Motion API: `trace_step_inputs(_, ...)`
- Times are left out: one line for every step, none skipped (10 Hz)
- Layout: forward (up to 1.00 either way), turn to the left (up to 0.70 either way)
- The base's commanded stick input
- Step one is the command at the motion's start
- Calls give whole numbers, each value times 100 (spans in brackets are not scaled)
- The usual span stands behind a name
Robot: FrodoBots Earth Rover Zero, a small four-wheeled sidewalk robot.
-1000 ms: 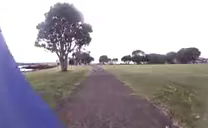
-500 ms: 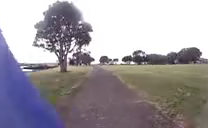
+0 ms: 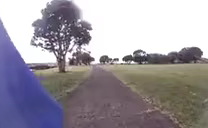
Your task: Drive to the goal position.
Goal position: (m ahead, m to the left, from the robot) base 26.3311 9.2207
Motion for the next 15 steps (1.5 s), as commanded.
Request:
trace_step_inputs(0, 0)
trace_step_inputs(0, 0)
trace_step_inputs(0, 0)
trace_step_inputs(0, 0)
trace_step_inputs(0, 0)
trace_step_inputs(14, 0)
trace_step_inputs(47, 0)
trace_step_inputs(70, 0)
trace_step_inputs(70, 0)
trace_step_inputs(70, 0)
trace_step_inputs(70, 0)
trace_step_inputs(70, 0)
trace_step_inputs(70, 0)
trace_step_inputs(70, 0)
trace_step_inputs(70, 0)
